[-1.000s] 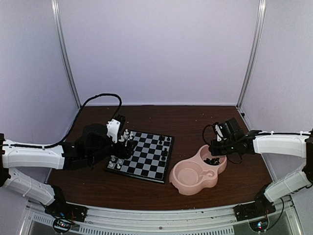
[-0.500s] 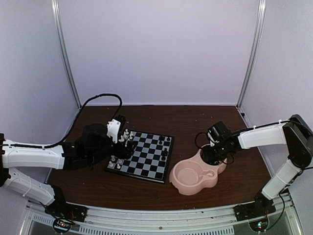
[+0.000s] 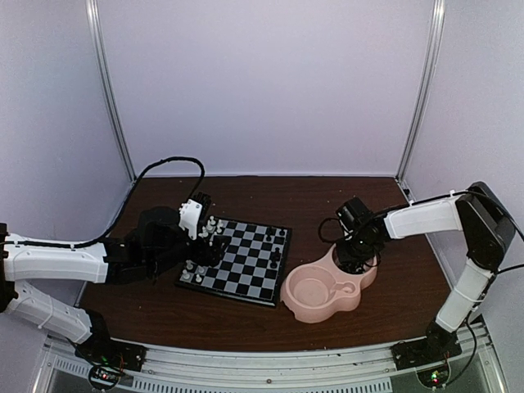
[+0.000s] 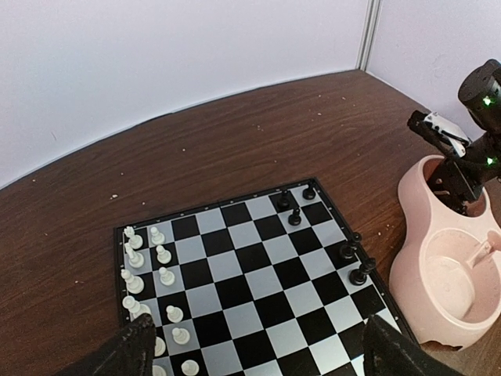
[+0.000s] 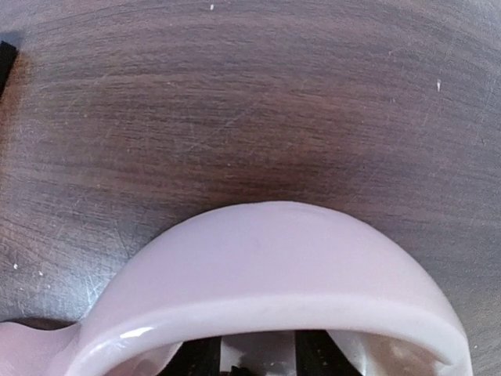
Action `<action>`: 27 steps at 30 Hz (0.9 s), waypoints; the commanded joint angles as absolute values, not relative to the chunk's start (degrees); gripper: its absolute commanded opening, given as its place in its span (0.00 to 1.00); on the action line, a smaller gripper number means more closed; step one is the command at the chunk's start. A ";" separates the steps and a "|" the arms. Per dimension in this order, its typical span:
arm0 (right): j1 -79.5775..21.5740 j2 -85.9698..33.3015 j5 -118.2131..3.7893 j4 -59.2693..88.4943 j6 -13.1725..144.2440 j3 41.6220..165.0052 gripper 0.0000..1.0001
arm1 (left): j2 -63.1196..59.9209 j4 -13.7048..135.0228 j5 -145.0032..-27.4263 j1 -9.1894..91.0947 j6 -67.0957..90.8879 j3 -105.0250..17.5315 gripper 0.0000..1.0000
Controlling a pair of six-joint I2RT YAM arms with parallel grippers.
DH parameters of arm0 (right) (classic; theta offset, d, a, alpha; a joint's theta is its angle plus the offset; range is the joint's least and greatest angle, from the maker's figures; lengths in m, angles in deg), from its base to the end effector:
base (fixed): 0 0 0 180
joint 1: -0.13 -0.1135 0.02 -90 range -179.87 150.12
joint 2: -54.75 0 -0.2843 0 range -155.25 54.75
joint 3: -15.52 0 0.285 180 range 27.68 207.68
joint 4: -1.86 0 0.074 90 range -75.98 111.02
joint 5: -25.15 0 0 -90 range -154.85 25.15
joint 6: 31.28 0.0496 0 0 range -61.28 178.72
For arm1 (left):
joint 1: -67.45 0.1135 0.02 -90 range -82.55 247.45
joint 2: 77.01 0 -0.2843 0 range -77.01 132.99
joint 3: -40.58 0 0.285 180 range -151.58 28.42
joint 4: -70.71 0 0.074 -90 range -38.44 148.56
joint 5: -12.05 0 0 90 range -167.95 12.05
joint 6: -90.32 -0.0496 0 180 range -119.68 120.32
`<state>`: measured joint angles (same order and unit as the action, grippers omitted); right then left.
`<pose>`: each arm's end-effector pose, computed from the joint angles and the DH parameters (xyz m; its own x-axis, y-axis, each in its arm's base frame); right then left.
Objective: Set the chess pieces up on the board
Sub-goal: Pick up the chess pile from the storage box.
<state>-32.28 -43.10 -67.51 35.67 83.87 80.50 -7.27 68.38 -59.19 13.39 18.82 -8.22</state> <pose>0.2943 0.1841 0.1270 -0.9227 -0.0829 -0.3764 -0.1411 0.9815 0.1297 0.1883 -0.2326 0.2306 -0.4081 0.0511 -0.9115 0.4890 0.8554 -0.1710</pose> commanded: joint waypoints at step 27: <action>-33.27 -23.59 -70.06 31.57 83.25 70.16 0.03 | -8.34 70.26 -60.44 13.50 17.92 -8.58 0.91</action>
<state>-32.91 -27.27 -68.38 33.98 83.91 71.82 -7.29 68.36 -59.98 13.39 18.64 -8.22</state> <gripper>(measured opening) 0.037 0.909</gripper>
